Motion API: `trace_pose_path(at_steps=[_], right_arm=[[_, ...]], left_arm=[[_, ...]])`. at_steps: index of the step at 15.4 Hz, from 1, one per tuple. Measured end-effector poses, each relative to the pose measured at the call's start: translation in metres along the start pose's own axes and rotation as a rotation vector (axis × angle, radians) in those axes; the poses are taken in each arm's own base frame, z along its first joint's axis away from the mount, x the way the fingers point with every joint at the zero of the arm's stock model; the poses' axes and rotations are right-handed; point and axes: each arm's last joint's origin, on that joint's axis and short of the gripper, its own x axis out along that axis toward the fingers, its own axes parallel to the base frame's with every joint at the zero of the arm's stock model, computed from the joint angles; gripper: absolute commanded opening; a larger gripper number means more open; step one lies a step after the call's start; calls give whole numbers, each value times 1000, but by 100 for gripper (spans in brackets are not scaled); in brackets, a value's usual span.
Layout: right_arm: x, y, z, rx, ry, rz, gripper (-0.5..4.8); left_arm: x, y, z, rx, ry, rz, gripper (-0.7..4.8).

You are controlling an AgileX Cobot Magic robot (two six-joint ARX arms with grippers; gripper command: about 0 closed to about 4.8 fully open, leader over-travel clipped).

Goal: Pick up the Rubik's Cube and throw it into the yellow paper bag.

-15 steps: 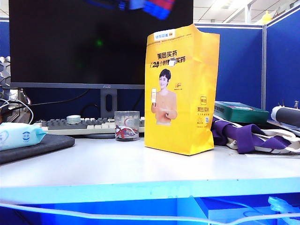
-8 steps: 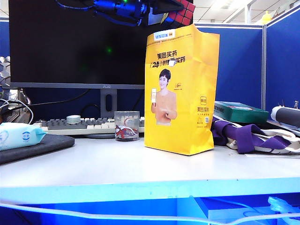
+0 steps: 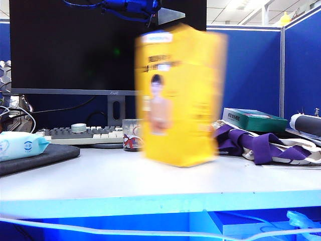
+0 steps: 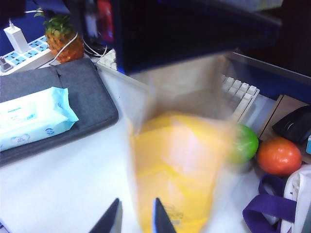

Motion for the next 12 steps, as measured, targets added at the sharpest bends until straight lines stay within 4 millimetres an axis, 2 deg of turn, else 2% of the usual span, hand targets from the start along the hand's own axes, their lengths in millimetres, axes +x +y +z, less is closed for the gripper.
trace_pose_path(at_steps=[1,2,3,4,5,6,7,8,10,11,12], right_arm=[[0,0,-1,3,10,1,95],[0,0,-2,8,25,3,85],[-1,1,-4,13,41,5,-1],[-4,2,-4,16,46,4,-5],[-11,4,0,3,16,1,-5],[-21,6,6,-13,-35,-6,-6],[-32,9,13,-34,-99,-14,-6],[-43,12,18,-49,-144,-19,-6],[-69,19,23,-72,-215,-45,-6],[-85,24,19,-87,-246,-85,-5],[-127,37,4,-141,-365,-187,-5]], left_arm=[[-7,-8,12,-19,18,4,479],[-23,-23,35,2,46,22,453],[-41,-40,59,68,66,66,362],[-67,-63,85,166,115,165,181],[-107,-95,111,269,246,370,77],[-132,-111,118,273,368,496,55],[-155,-120,113,199,506,568,14],[-178,-128,103,110,648,598,-5],[-214,-151,96,33,739,647,-5],[-233,-176,101,64,705,686,-5],[-266,-230,111,200,578,818,-5]])
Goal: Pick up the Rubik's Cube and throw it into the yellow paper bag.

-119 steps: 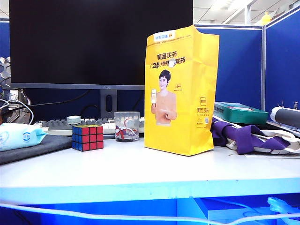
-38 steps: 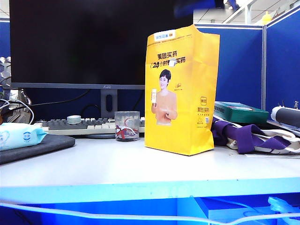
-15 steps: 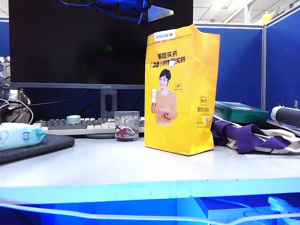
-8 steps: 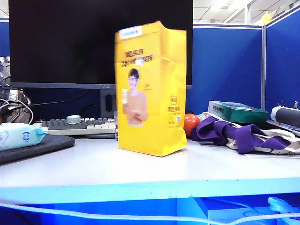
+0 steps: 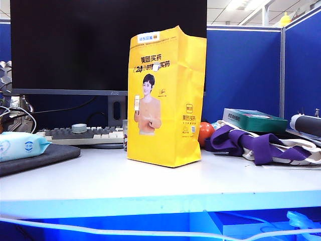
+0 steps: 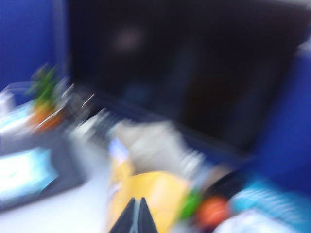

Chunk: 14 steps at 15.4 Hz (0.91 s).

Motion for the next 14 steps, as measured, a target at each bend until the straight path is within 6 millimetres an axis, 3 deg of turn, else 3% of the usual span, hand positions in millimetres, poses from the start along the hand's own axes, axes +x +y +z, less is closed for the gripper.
trace_pose_path(at_steps=[1,2,3,4,5,7,8,10,14], right_arm=[[-28,5,-6,-23,-131,-53,-6],[-50,12,-20,-30,-222,-68,-6],[-60,16,-31,-16,-312,-73,-6],[-65,21,-53,35,-352,-53,-6],[-64,27,-81,84,-319,-8,-6],[-52,43,-152,139,-176,72,-6],[-50,51,-184,158,-184,80,-6],[-48,57,-205,183,-231,7,-6],[-44,61,-236,201,-133,-36,-5]], left_arm=[[-34,-14,-16,1,-89,81,-5],[-55,-26,-31,-5,-158,115,-5],[-72,-39,-49,-3,-282,149,-5],[-78,-51,-68,-9,-381,130,-5],[-73,-60,-86,-17,-455,81,-5],[-38,-77,-136,-63,-478,25,-5],[-9,-89,-175,-130,-436,-3,-5],[29,-97,-213,-274,-453,15,-5],[65,-103,-246,-345,-433,44,-5]])
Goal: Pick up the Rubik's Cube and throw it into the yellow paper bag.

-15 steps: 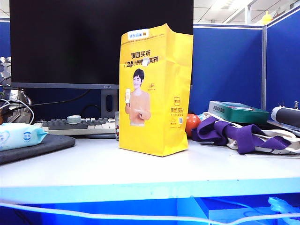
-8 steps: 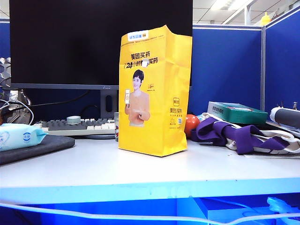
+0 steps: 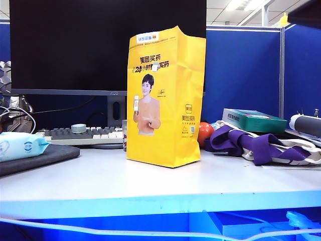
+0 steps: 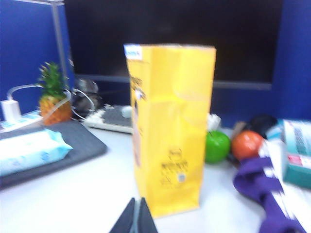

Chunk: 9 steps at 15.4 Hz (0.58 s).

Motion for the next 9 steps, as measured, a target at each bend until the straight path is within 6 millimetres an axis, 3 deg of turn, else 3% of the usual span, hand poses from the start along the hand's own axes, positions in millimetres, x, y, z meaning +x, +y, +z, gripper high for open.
trace_pose_path(at_steps=[2,4,6,9], right_arm=[[-1,-1,-15,-1,46,-32,-6],[-2,-3,-22,-3,94,-70,-6],[-3,-3,-26,-6,129,-84,-5],[-4,-6,-31,-18,179,-182,-5]], left_arm=[[5,2,-28,-24,81,5,-3],[6,2,-43,-70,133,3,-1],[7,2,-43,-79,121,-11,-1],[7,2,-40,-74,94,-10,90]])
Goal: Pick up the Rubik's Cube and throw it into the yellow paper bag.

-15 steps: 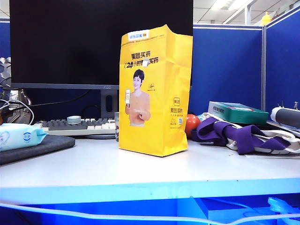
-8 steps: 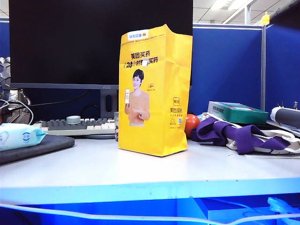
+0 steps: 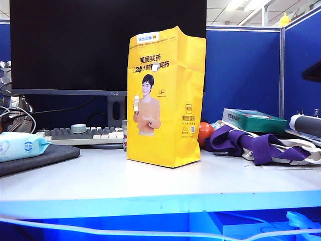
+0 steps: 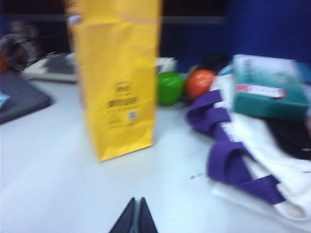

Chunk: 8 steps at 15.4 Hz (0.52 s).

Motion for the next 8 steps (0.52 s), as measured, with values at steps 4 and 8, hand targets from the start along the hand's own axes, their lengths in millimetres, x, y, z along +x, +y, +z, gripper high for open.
trace_pose_path(at_steps=[4,8], right_arm=[[-1,0,9,65,-91,-8,-5],[-1,0,8,68,-83,-9,-5]], left_arm=[[0,0,2,-63,-20,-2,89],[0,0,2,-67,-20,-2,89]])
